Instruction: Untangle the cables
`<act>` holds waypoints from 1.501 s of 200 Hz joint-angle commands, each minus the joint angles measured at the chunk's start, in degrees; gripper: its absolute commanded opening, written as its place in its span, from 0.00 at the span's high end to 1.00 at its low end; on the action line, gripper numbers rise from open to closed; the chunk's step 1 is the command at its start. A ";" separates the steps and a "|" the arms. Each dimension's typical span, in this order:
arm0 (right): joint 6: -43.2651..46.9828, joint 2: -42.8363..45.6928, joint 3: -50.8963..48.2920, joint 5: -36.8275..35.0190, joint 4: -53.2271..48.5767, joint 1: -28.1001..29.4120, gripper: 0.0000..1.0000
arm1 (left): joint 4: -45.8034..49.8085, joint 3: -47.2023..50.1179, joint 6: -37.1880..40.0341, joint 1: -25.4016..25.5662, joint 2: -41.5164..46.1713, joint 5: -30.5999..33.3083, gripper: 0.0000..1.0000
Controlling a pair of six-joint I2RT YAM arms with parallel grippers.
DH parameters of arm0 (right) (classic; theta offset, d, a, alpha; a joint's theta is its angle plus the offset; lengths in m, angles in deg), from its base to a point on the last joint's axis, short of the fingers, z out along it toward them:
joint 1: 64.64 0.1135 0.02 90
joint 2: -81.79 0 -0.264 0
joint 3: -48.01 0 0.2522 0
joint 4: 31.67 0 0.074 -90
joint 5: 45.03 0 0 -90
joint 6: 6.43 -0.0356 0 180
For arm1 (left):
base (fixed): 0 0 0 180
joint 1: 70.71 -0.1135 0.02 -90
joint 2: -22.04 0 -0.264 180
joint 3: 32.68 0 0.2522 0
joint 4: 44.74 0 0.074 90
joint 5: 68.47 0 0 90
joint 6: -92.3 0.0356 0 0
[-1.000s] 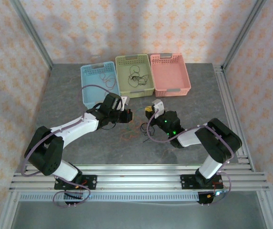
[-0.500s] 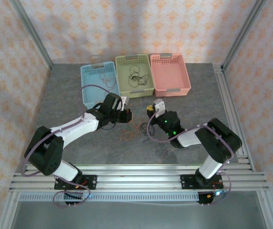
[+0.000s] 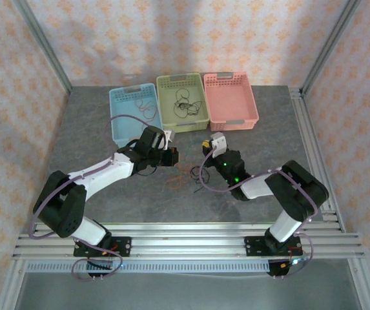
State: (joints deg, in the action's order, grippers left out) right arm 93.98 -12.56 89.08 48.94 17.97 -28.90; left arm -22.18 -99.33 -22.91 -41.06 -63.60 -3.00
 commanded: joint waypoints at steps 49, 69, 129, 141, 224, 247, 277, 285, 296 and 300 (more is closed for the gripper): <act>0.72 1.77 -0.59 -1.70 0.32 0.30 1.00 | -3.44 4.17 -1.04 -0.32 8.43 6.32 1.00; 0.73 1.77 -0.59 -1.68 0.32 0.30 1.00 | -4.59 5.74 -1.91 -1.37 10.57 6.89 1.00; 0.70 1.78 -0.59 -1.73 0.28 0.35 1.00 | -5.72 8.04 -4.34 -4.31 13.00 8.23 1.00; 0.78 1.79 -0.59 -1.74 0.29 0.33 1.00 | -4.82 8.41 -5.04 -5.24 13.61 10.18 1.00; 0.78 1.77 -0.50 -1.99 -0.03 0.33 1.00 | 1.74 10.99 -11.38 -12.91 16.97 20.65 1.00; 0.84 1.80 -0.64 -2.30 -0.03 0.29 1.00 | 1.76 12.67 -13.02 -15.02 19.24 21.58 1.00; 1.01 1.89 -0.68 -3.22 -0.06 0.29 1.00 | 1.27 15.16 -14.97 -18.41 22.45 21.55 1.00; 1.01 2.05 -0.64 -3.37 -0.10 0.31 1.00 | 1.28 15.56 -15.28 -19.02 23.11 21.63 1.00; 1.08 1.98 -0.68 -3.54 -0.20 0.29 1.00 | 1.32 15.92 -15.48 -19.69 23.81 21.57 1.00; 1.10 2.02 -0.70 -3.62 -0.20 0.36 1.00 | 1.43 15.91 -15.48 -19.84 23.93 21.50 1.00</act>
State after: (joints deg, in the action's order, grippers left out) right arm 94.35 -12.54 89.08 46.82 17.95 -28.90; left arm -21.70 -84.57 -36.49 -59.59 -41.46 16.30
